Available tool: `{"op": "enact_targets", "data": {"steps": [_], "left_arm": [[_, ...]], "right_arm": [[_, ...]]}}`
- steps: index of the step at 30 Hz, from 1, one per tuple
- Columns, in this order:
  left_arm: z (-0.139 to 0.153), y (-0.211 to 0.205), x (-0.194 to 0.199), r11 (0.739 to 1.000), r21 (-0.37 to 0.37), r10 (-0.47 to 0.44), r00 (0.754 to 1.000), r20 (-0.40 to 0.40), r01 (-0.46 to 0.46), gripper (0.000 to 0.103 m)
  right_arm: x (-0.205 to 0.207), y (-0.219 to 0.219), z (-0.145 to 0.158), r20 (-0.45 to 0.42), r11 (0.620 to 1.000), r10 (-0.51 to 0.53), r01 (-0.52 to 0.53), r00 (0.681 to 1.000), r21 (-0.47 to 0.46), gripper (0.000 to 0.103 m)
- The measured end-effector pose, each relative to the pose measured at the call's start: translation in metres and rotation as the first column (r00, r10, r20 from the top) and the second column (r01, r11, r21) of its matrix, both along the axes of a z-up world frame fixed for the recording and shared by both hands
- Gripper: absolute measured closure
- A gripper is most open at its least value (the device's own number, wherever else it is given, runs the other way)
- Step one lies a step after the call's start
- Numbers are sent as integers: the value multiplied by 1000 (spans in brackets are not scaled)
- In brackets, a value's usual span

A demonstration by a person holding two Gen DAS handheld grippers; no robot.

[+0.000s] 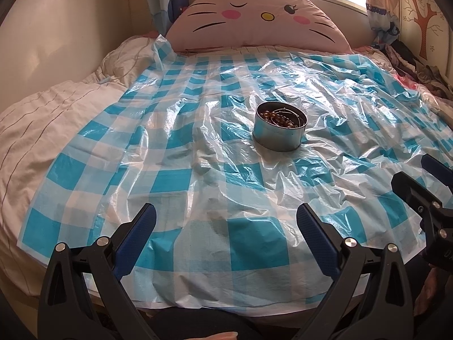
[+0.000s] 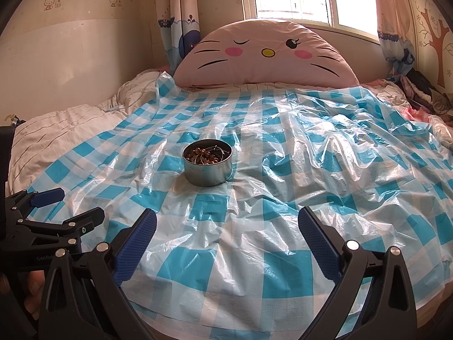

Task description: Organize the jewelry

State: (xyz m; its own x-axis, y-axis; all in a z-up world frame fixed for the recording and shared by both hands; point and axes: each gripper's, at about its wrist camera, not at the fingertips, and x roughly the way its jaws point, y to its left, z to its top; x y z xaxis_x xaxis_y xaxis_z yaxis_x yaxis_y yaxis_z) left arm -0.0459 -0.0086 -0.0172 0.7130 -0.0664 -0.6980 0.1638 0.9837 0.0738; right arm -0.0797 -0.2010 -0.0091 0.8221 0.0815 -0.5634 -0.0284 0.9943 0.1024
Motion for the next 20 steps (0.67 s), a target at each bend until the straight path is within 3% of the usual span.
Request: {"op": "enact_targets", "data": {"steps": [4, 10, 14, 20], "left_arm": [[-3, -3, 11, 999, 42, -2, 999, -48, 4, 7], [8, 1, -3, 996, 66, 48, 997, 62, -52, 8], [5, 6, 1, 999, 17, 37, 999, 10, -37, 8], [7, 4, -3, 999, -7, 46, 998, 43, -46, 8]], "right_arm": [[-1, 0, -1, -3, 1000, 0, 0, 1000, -3, 7], [0, 1, 0, 2, 1000, -2, 2, 1000, 3, 7], [-1, 1, 0, -1, 1000, -2, 2, 1000, -5, 7], [2, 6, 2, -5, 1000, -3, 3, 1000, -20, 7]]}}
